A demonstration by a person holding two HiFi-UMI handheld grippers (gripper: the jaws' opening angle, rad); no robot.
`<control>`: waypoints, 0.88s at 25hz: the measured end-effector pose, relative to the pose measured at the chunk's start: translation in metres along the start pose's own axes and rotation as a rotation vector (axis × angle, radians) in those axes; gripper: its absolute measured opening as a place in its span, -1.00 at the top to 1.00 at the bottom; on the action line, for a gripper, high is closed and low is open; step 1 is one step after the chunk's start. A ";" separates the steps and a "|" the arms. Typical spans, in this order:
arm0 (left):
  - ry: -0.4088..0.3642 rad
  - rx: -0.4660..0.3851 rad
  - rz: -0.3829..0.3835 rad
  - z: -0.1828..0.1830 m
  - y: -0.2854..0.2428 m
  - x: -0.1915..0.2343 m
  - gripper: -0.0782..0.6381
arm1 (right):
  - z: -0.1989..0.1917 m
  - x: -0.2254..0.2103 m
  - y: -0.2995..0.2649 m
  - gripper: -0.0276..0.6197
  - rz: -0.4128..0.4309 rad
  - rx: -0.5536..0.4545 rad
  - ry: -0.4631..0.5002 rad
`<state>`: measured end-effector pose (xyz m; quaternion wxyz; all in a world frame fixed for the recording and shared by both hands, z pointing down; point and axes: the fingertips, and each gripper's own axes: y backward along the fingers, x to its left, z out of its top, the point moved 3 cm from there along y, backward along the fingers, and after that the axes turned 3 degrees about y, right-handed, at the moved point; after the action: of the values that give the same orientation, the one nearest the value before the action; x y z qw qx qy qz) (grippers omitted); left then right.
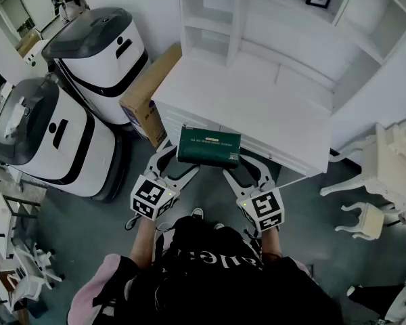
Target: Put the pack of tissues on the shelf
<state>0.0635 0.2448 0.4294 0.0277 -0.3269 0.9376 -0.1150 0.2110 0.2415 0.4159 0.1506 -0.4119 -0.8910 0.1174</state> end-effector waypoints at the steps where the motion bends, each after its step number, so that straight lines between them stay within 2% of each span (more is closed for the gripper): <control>1: 0.003 0.000 0.001 -0.001 0.001 0.002 -0.07 | 0.000 0.001 -0.002 0.27 0.002 0.001 0.000; 22: 0.029 -0.005 0.012 -0.013 0.018 0.067 -0.07 | 0.017 0.021 -0.067 0.27 0.017 0.008 -0.025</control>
<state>-0.0020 0.2194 0.4398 0.0138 -0.3197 0.9401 -0.1170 0.1452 0.2136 0.4261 0.1401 -0.4173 -0.8888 0.1274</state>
